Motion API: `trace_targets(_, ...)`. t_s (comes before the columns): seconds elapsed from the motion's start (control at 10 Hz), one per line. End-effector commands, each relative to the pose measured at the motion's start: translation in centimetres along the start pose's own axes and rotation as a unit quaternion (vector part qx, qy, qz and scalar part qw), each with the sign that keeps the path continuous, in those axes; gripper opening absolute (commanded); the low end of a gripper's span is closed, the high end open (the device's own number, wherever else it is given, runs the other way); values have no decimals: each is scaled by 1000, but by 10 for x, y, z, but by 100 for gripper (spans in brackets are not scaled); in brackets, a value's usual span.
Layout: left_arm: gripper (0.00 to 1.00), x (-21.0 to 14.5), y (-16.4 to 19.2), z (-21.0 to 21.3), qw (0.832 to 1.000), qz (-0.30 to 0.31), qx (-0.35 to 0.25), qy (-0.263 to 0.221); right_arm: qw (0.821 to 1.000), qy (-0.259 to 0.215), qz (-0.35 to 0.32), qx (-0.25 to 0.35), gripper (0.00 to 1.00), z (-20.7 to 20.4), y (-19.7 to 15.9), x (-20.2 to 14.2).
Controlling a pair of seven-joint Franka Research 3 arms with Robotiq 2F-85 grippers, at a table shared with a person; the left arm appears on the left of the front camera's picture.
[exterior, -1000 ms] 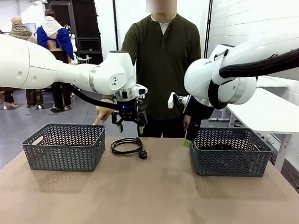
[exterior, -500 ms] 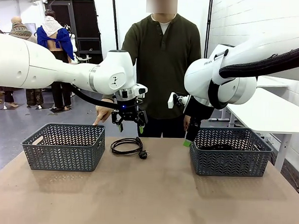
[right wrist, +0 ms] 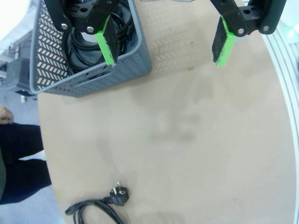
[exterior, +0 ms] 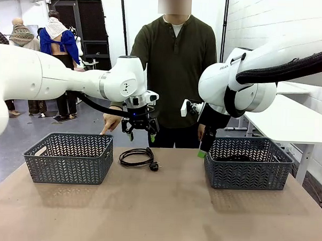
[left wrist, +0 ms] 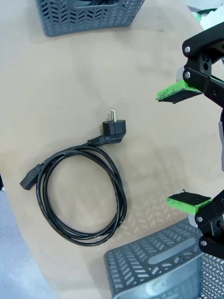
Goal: Organize the cables according to human instructions.
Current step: Pick up a bundle of cables and place it in the basket indicated by the human.
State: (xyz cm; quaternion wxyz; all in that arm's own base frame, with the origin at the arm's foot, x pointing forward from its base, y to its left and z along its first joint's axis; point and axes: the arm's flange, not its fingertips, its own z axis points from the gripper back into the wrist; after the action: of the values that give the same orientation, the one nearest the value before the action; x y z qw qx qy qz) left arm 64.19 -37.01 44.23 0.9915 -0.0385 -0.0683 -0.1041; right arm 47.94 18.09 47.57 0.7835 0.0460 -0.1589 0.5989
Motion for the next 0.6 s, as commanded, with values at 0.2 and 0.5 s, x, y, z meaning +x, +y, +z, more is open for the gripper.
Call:
trace_targets(0.2,100,32,-14,-17,1000,11,3,-10,1000,0,-3,-2,100,-1,0,-1)
trace_targets(0.5,100,42,-14,-38,1000,1,-8,6,1000,0,-3,-2,100,-1,0,-1)
